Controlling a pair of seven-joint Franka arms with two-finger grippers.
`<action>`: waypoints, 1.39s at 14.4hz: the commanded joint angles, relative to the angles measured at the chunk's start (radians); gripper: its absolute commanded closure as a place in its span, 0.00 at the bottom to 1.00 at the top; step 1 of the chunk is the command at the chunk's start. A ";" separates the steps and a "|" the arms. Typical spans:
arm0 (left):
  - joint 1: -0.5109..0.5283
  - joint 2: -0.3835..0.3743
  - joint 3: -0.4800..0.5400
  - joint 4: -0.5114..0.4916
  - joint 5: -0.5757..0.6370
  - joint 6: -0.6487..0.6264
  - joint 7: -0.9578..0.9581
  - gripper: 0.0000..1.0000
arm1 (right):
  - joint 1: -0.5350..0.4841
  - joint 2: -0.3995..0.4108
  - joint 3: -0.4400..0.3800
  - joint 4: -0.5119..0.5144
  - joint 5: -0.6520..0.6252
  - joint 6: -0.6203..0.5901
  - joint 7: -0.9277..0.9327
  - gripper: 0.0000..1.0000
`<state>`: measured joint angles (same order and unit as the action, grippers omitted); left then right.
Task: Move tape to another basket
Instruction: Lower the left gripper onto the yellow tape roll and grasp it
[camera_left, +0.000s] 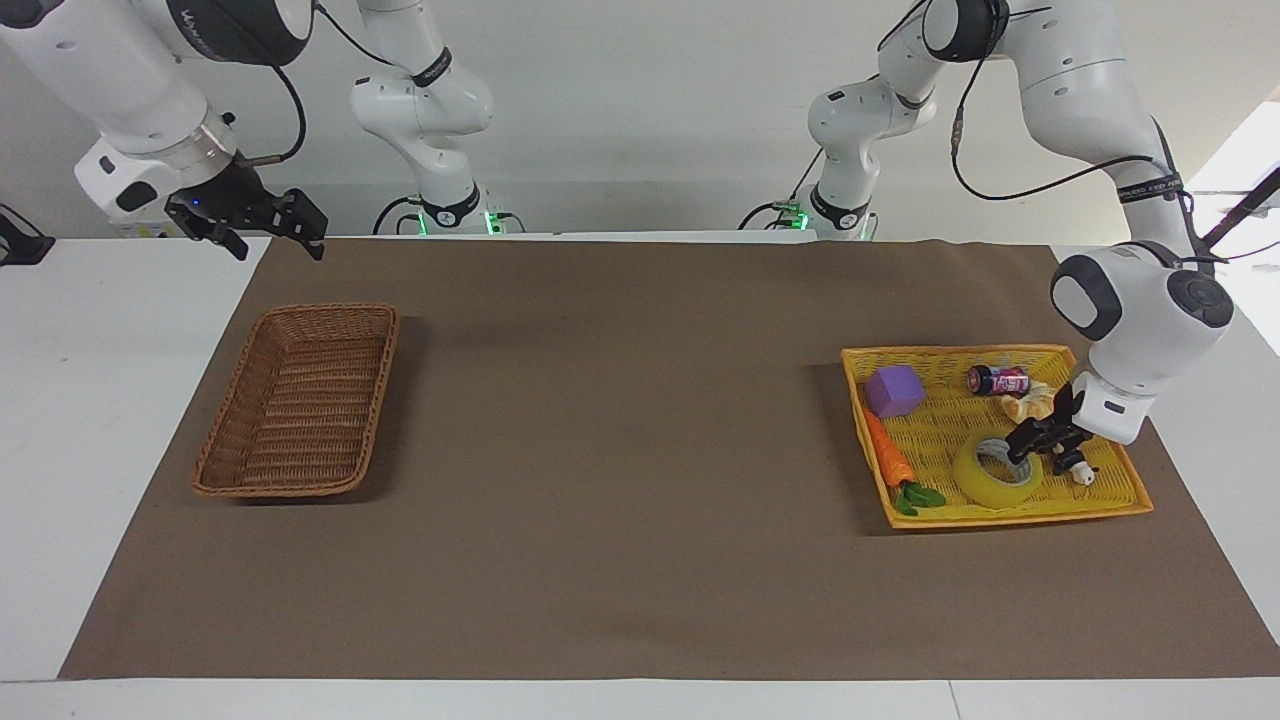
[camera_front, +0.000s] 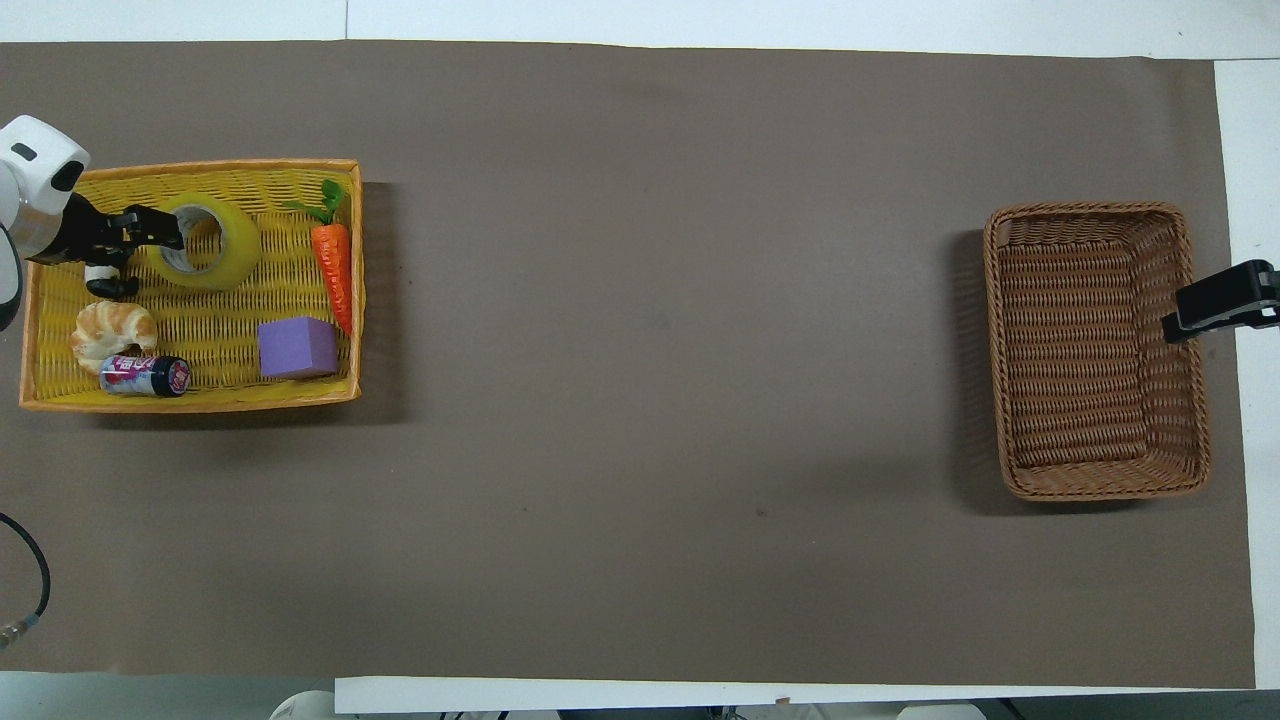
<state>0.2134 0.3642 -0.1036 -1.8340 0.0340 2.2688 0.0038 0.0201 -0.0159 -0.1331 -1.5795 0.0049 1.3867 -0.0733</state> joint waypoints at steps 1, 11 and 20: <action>-0.011 0.024 0.005 0.007 -0.003 0.034 -0.004 0.16 | -0.005 -0.022 0.006 -0.027 -0.013 0.002 -0.025 0.00; -0.015 0.062 0.005 -0.033 -0.005 0.113 0.012 0.90 | -0.005 -0.022 0.006 -0.027 -0.013 0.002 -0.025 0.00; -0.121 0.027 -0.001 0.246 -0.126 -0.248 -0.204 0.98 | -0.005 -0.022 0.006 -0.027 -0.013 0.002 -0.025 0.00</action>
<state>0.1576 0.4154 -0.1121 -1.6568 -0.0621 2.1041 -0.0722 0.0201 -0.0159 -0.1331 -1.5795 0.0049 1.3867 -0.0733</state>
